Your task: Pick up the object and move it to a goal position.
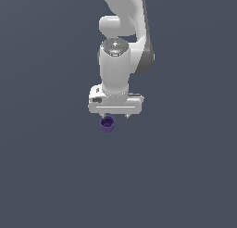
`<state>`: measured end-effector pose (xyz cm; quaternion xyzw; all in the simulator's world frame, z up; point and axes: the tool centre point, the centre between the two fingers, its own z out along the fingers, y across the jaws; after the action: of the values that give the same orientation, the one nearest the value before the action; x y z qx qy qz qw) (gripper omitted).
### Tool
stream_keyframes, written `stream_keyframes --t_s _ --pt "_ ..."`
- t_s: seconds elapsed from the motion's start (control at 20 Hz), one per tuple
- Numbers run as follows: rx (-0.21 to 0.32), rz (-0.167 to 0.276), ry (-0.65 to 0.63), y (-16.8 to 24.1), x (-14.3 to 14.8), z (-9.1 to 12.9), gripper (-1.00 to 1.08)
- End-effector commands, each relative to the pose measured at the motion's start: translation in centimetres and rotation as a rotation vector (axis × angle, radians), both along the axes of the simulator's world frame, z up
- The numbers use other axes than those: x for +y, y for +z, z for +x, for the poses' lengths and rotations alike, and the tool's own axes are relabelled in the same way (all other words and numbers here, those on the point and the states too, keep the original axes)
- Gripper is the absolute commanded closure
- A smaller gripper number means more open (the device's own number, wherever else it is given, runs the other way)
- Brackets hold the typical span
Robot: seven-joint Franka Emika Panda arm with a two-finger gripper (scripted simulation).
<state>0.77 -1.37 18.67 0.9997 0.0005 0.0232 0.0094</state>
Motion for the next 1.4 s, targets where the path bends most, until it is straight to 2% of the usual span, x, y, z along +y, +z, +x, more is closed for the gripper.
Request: stream_keyframes --t_s 0.0,0.75,1.35 --pt "0.0 0.0 0.0 0.0 0.0 0.0 -0.2" --pt "-0.007 0.005 -0.004 0.5 -0.1 0.0 -0.2" --pt "-0.02 0.071 0.065 -1.2 -1.0 -0.4 -0.2"
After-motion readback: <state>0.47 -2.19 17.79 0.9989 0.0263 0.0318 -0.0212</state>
